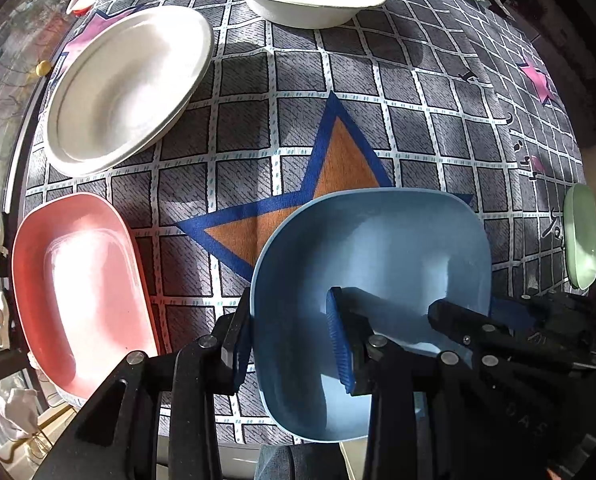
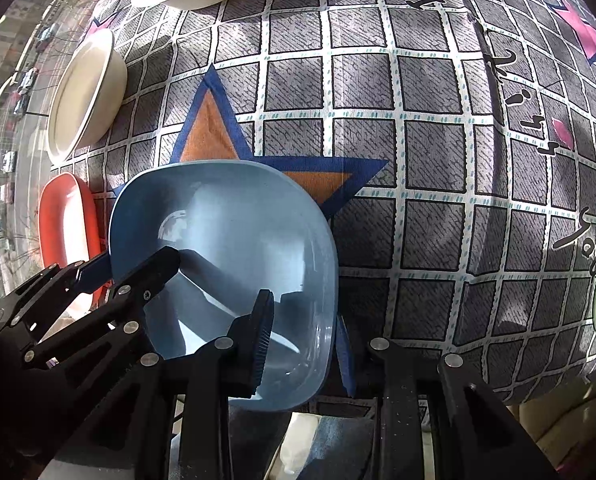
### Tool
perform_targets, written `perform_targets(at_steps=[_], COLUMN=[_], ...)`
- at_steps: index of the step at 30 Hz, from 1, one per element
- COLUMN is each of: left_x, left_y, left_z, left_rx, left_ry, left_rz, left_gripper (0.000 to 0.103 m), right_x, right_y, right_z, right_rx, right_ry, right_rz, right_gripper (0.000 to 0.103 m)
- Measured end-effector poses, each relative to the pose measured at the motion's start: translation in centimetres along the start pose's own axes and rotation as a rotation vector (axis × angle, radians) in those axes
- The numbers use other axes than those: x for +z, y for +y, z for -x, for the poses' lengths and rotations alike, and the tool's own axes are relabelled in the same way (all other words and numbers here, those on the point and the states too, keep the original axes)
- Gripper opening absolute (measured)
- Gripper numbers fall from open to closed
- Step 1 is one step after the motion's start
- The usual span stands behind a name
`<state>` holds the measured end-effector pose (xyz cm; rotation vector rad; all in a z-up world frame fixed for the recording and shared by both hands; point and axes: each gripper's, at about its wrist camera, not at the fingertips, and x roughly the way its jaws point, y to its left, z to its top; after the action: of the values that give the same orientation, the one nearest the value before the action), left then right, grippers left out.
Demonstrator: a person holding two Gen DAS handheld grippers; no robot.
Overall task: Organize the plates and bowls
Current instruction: 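Lift the blue plate with both grippers and carry it over the pink plate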
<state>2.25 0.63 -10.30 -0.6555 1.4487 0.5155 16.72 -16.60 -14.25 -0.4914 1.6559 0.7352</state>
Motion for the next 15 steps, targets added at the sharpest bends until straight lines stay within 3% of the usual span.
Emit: perform_targets(at_steps=[15], left_x=[-1.7], left_y=[9.3], left_z=[5.7], left_rx=[0.077], left_ry=[-0.052], left_rz=[0.109], left_gripper=[0.038], right_x=[1.9], right_y=[11.5], right_z=[-1.5], right_rx=[0.044], right_ry=[0.003], right_rz=[0.121], right_gripper=[0.032])
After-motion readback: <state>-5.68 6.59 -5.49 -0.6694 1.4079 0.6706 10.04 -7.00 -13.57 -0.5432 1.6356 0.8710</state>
